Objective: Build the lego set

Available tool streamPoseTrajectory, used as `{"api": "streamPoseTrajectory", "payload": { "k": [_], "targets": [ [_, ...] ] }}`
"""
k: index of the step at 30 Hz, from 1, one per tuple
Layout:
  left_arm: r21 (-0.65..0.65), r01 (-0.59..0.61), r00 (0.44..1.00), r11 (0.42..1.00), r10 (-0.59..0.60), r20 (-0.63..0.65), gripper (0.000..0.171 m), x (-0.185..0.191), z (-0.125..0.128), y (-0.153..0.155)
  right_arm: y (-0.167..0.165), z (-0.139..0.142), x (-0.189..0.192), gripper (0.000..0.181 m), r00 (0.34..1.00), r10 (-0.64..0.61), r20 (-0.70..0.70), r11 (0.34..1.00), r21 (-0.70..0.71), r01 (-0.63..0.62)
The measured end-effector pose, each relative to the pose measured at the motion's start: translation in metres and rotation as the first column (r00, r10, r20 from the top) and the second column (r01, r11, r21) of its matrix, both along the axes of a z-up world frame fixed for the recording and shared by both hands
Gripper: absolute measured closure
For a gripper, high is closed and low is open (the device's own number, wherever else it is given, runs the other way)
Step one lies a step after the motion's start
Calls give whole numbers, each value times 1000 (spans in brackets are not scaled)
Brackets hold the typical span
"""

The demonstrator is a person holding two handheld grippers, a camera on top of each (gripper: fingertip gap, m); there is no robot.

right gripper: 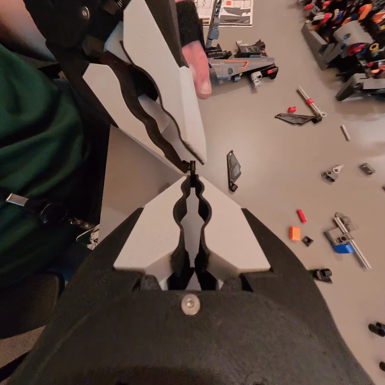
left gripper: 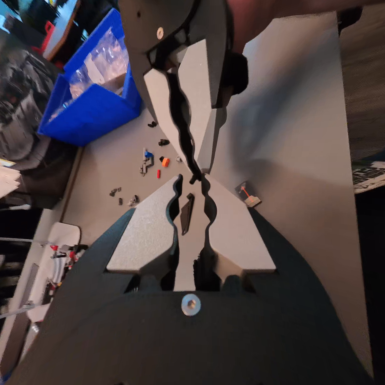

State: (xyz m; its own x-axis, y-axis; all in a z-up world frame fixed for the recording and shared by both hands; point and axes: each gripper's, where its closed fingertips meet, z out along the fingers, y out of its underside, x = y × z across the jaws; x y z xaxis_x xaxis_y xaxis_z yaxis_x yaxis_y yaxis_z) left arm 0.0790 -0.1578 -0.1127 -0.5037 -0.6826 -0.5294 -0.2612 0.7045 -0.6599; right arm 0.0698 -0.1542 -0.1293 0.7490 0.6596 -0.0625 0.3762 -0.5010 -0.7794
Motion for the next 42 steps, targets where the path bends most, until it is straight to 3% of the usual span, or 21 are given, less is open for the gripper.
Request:
{"api": "streamPoseTrajectory", "payload": {
  "k": [7,17,21,35,42],
  "targets": [
    [22,48,999,999,-48,2,171,-5,1,-2,0,1,-10,180,992,87,-87,994,-58,-92],
    [-8,85,996,996,-85,-12,156,-16,1,1,-2,8,-14,180,971,149,-189,983,-78,-166],
    [31,98,995,995,-97,-16,168,-16,-1,1,-6,9,-20,180,960,191,-202,972,-96,-214],
    [49,172,985,984,-173,2,169,-34,7,-15,-23,17,-39,180,918,305,-251,923,-158,-350],
    [4,168,986,986,-168,-4,167,-54,-1,-28,-36,10,-59,180,881,316,-352,893,-203,-401]
  ]
}}
